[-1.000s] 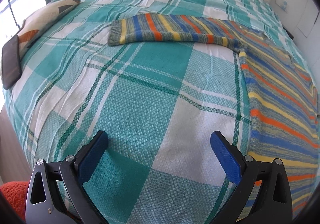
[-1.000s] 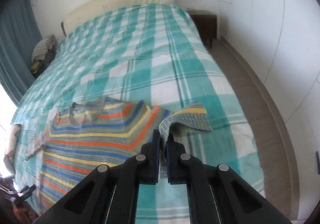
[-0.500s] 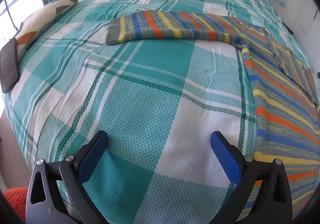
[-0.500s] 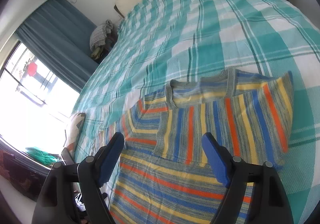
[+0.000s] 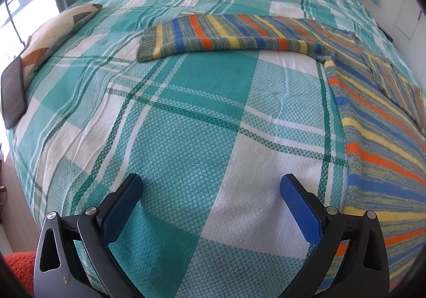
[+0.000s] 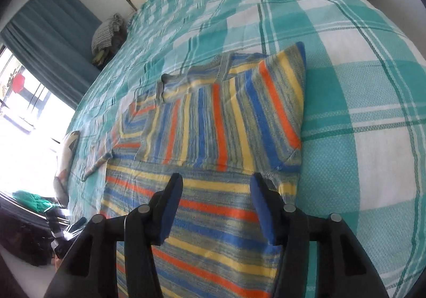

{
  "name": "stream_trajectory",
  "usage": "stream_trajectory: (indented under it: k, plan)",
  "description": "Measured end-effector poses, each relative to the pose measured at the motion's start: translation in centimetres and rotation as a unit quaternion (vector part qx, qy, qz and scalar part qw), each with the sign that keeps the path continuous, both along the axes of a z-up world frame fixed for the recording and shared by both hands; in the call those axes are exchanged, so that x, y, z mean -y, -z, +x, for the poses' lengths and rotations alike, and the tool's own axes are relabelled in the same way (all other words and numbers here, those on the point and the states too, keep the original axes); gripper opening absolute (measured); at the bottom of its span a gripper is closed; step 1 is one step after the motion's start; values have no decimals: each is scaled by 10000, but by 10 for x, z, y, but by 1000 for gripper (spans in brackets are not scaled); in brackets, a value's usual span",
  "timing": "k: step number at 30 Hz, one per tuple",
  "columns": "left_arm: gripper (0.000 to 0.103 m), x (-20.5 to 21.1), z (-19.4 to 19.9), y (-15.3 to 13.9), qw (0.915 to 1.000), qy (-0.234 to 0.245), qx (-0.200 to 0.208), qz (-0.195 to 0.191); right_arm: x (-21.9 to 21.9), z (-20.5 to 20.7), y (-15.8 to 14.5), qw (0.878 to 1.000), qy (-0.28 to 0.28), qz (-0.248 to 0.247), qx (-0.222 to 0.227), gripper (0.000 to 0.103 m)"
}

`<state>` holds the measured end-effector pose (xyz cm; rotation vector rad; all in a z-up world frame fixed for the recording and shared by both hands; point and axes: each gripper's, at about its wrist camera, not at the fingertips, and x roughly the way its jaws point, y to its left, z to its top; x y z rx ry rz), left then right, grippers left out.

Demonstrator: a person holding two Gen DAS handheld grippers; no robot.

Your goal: Fold small clothes

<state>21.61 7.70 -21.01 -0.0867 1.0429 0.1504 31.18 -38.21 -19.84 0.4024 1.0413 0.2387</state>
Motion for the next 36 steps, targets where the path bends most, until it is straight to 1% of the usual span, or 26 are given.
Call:
stream_trajectory:
  k: [2, 3, 4, 5, 8, 10, 12, 13, 14, 16, 17, 18, 19, 20, 21, 22, 24, 25, 27, 32, 36]
  plan:
    - [103, 0, -2, 1, 10000, 26, 36, 28, -4, -8, 29, 9973, 64, -622, -376, 60]
    - [103, 0, -4, 1, 10000, 41, 46, 26, 0, -15, 39, 9958, 120, -775, -472, 50]
    - [103, 0, -5, 1, 10000, 55, 54, 19, 3, -24, 40, 9958, 165, -830, -337, 45]
    - [103, 0, -6, 1, 10000, 68, 58, 14, 4, -34, 34, 9957, 206, -884, -173, 45]
    - [103, 0, -4, 2, 10000, 71, 54, 10, 8, -70, 10, 9961, 302, -776, 278, 51]
    - [103, 0, -3, 2, 10000, 55, 70, 4, 14, -96, -2, 9938, 415, -861, 570, 64]
    - [103, 1, -3, 2, 9999, 51, 97, 13, 27, -121, -6, 9880, 742, -1088, 800, 70]
    - [103, 1, -4, 2, 9999, 56, 128, 18, 37, -133, -4, 9848, 969, -1164, 852, 72]
    - [103, 1, -5, 2, 9999, 57, 160, 20, 46, -144, 2, 9816, 1160, -1256, 847, 73]
    - [103, 1, -7, 4, 9997, 59, 243, 35, 66, -163, 24, 9752, 1518, -1485, 627, 73]
    - [103, 1, -8, 5, 9996, 62, 287, 55, 76, -172, 39, 9740, 1677, -1455, 460, 73]
    - [103, 2, -9, 5, 9994, 71, 326, 89, 83, -182, 50, 9745, 1773, -1302, 434, 73]
    - [103, 3, -10, 5, 9993, 78, 343, 131, 86, -194, 54, 9740, 1792, -1181, 731, 73]
    - [103, 4, -11, 5, 9992, 77, 342, 169, 86, -202, 54, 9713, 1820, -1232, 908, 73]
    - [103, 5, -11, 5, 9992, 69, 337, 197, 84, -201, 54, 9703, 1843, -1301, 870, 74]
    - [103, 6, -11, 6, 9992, 60, 334, 221, 80, -198, 53, 9692, 1861, -1374, 839, 80]
    - [103, 7, -10, 6, 9991, 75, 317, 274, 73, -193, 54, 9688, 1796, -1486, 841, 88]
    - [103, 8, -10, 7, 9990, 97, 312, 297, 69, -191, 56, 9679, 1722, -1623, 846, 91]
    - [103, 9, -10, 7, 9989, 153, 295, 345, 64, -190, 57, 9660, 1652, -1791, 862, 92]
    - [103, 12, -6, 9, 9985, 258, 147, 456, 63, -194, 59, 9644, 1662, -1835, 926, 93]
    - [103, 13, -4, 10, 9981, 334, 87, 502, 60, -193, 61, 9634, 1621, -1925, 926, 96]
